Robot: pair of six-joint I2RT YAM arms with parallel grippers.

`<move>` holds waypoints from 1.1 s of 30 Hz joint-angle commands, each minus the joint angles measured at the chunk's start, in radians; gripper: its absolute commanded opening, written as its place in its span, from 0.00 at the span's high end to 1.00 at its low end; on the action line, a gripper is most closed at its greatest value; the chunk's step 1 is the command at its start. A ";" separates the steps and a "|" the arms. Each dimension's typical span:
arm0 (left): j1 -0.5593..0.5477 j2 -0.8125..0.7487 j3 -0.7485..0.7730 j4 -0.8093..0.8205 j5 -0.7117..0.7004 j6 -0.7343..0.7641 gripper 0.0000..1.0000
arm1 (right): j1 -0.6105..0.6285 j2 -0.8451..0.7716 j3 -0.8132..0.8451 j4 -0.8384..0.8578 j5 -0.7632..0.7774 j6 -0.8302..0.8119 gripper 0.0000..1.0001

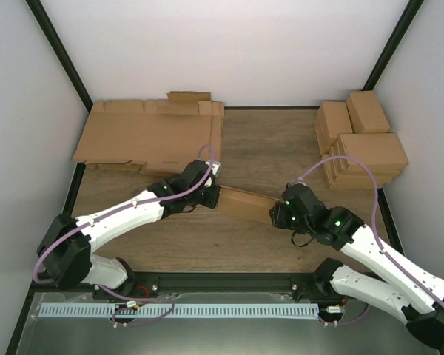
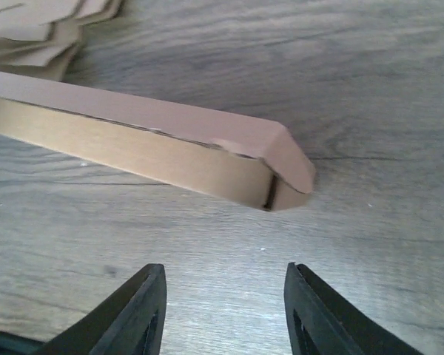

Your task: Fold the paper box

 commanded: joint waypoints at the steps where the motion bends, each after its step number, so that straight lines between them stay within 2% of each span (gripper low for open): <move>1: -0.010 0.021 -0.010 -0.100 0.006 -0.012 0.96 | 0.004 0.014 0.005 -0.022 0.095 0.027 0.56; 4: -0.010 0.020 -0.012 -0.101 0.005 -0.011 0.96 | 0.004 0.026 0.004 -0.006 0.146 0.026 0.60; 11: -0.010 0.024 -0.004 -0.104 0.002 -0.006 0.96 | 0.004 0.094 -0.011 0.093 0.209 -0.045 0.62; 17: -0.009 0.021 -0.002 -0.110 0.003 -0.006 0.96 | 0.004 0.145 -0.002 0.134 0.273 -0.075 0.72; 29: -0.008 0.022 0.020 -0.127 -0.011 -0.006 0.96 | 0.001 0.182 -0.002 0.112 0.355 -0.083 0.83; 33: -0.011 0.026 0.029 -0.135 -0.013 -0.003 0.96 | 0.001 0.200 0.002 0.130 0.353 -0.106 0.84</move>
